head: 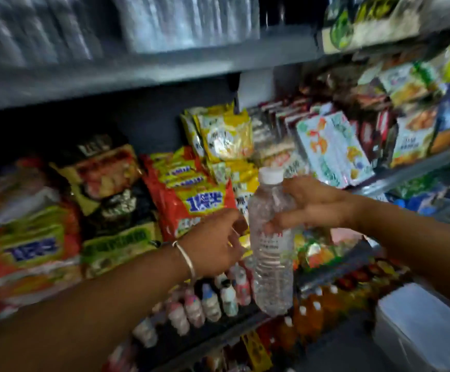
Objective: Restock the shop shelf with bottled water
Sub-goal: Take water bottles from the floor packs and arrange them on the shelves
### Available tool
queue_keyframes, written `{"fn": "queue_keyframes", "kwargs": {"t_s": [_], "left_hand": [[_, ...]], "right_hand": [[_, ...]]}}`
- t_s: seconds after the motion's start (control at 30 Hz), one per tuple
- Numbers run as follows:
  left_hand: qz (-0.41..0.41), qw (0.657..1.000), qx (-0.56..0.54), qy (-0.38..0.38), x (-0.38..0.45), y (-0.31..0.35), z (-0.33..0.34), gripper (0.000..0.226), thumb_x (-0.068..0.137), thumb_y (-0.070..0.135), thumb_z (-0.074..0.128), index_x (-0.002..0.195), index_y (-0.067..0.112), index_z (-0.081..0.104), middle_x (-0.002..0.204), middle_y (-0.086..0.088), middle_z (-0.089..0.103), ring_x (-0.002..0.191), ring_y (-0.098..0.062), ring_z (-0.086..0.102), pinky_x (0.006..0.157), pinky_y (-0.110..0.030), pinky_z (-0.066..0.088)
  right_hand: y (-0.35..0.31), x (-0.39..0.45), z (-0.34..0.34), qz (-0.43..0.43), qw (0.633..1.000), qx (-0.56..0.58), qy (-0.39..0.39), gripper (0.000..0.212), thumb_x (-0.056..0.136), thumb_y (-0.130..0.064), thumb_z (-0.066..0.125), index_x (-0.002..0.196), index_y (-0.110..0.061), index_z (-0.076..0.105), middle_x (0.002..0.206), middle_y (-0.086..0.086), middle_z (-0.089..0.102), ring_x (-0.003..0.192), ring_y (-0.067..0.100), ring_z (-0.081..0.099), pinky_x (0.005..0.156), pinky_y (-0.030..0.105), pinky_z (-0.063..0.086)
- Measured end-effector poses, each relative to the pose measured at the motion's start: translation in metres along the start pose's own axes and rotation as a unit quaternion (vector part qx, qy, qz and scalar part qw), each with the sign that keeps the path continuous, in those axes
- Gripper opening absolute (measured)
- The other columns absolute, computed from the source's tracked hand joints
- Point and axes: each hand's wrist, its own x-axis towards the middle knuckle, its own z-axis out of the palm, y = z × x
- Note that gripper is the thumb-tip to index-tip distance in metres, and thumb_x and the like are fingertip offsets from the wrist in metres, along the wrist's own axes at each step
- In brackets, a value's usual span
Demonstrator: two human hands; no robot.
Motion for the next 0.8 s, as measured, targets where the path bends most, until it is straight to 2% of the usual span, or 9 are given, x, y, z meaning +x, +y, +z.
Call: {"fn": "queue_keyframes", "kwargs": {"t_s": [0.07, 0.13, 0.23, 0.33, 0.4, 0.47, 0.53, 0.67, 0.8], "left_hand": [[-0.009, 0.999, 0.014, 0.041, -0.005, 0.023, -0.056, 0.017, 0.082, 0.007, 0.062, 0.096, 0.011, 0.053, 0.085, -0.005, 0.06, 0.075, -0.019, 0.059, 0.067, -0.026, 0.046], [-0.017, 0.997, 0.007, 0.072, -0.013, 0.042, -0.107, 0.02, 0.081, 0.004, 0.064, 0.091, 0.017, 0.052, 0.084, -0.004, 0.062, 0.077, -0.015, 0.059, 0.067, -0.022, 0.045], [-0.033, 0.992, -0.016, 0.124, -0.028, 0.063, -0.176, 0.026, 0.08, -0.003, 0.062, 0.079, 0.02, 0.052, 0.073, 0.0, 0.059, 0.064, -0.009, 0.056, 0.061, -0.019, 0.047], [-0.038, 0.985, 0.012, 0.17, -0.044, 0.075, -0.234, 0.018, 0.082, 0.002, 0.063, 0.079, 0.018, 0.054, 0.072, -0.006, 0.061, 0.057, -0.007, 0.058, 0.056, -0.02, 0.049], [-0.048, 0.979, 0.024, 0.196, -0.054, 0.075, -0.269, 0.009, 0.083, 0.006, 0.064, 0.086, 0.012, 0.058, 0.078, -0.011, 0.064, 0.065, -0.017, 0.064, 0.062, -0.03, 0.054], [-0.066, 0.974, 0.026, 0.213, -0.062, 0.068, -0.299, 0.008, 0.084, 0.006, 0.063, 0.088, 0.011, 0.058, 0.083, -0.012, 0.064, 0.068, -0.025, 0.064, 0.067, -0.038, 0.057], [-0.081, 0.97, 0.037, 0.228, -0.07, 0.055, -0.326, 0.007, 0.085, 0.006, 0.062, 0.088, 0.011, 0.057, 0.078, -0.008, 0.062, 0.064, -0.02, 0.062, 0.063, -0.035, 0.057], [-0.107, 0.957, 0.065, 0.263, -0.082, 0.018, -0.371, 0.019, 0.085, 0.004, 0.06, 0.074, 0.018, 0.054, 0.066, -0.004, 0.061, 0.055, -0.012, 0.059, 0.056, -0.024, 0.054], [-0.135, 0.951, 0.065, 0.272, -0.085, -0.032, -0.404, 0.015, 0.082, 0.008, 0.065, 0.075, 0.017, 0.056, 0.068, -0.003, 0.063, 0.062, -0.017, 0.061, 0.064, -0.032, 0.055]], "right_hand": [[-0.058, 0.008, -0.028, -0.047, 0.999, -0.025, 0.01, 0.028, 0.066, -0.022, 0.082, 0.088, -0.01, 0.07, 0.087, 0.003, 0.073, 0.082, 0.01, 0.067, 0.077, 0.026, 0.051], [-0.109, 0.018, -0.051, -0.087, 0.995, -0.027, 0.026, 0.029, 0.065, -0.024, 0.079, 0.088, -0.008, 0.069, 0.085, 0.001, 0.073, 0.079, 0.011, 0.067, 0.073, 0.027, 0.05], [-0.182, 0.034, -0.075, -0.149, 0.986, -0.052, 0.047, 0.038, 0.059, -0.034, 0.075, 0.083, -0.007, 0.069, 0.082, 0.007, 0.072, 0.078, 0.022, 0.068, 0.072, 0.036, 0.049], [-0.247, 0.054, -0.089, -0.201, 0.976, -0.051, 0.064, 0.035, 0.059, -0.04, 0.075, 0.076, -0.01, 0.07, 0.072, 0.004, 0.071, 0.066, 0.015, 0.066, 0.058, 0.025, 0.048], [-0.284, 0.072, -0.091, -0.228, 0.968, -0.053, 0.084, 0.039, 0.062, -0.046, 0.068, 0.076, -0.009, 0.071, 0.072, 0.007, 0.07, 0.063, 0.017, 0.065, 0.053, 0.023, 0.047], [-0.318, 0.091, -0.089, -0.241, 0.965, -0.045, 0.095, 0.033, 0.069, -0.043, 0.069, 0.074, -0.01, 0.071, 0.069, 0.007, 0.069, 0.06, 0.018, 0.063, 0.052, 0.024, 0.047], [-0.348, 0.112, -0.084, -0.251, 0.963, -0.034, 0.091, 0.026, 0.076, -0.037, 0.067, 0.071, -0.011, 0.069, 0.063, 0.005, 0.065, 0.055, 0.016, 0.059, 0.051, 0.025, 0.045], [-0.391, 0.163, -0.066, -0.252, 0.962, -0.04, 0.098, 0.026, 0.078, -0.037, 0.066, 0.073, -0.012, 0.068, 0.058, 0.001, 0.062, 0.05, 0.012, 0.057, 0.05, 0.021, 0.044], [-0.414, 0.222, -0.044, -0.234, 0.965, -0.056, 0.099, 0.029, 0.079, -0.039, 0.066, 0.082, -0.011, 0.068, 0.063, 0.001, 0.065, 0.053, 0.012, 0.059, 0.049, 0.02, 0.044]]}}
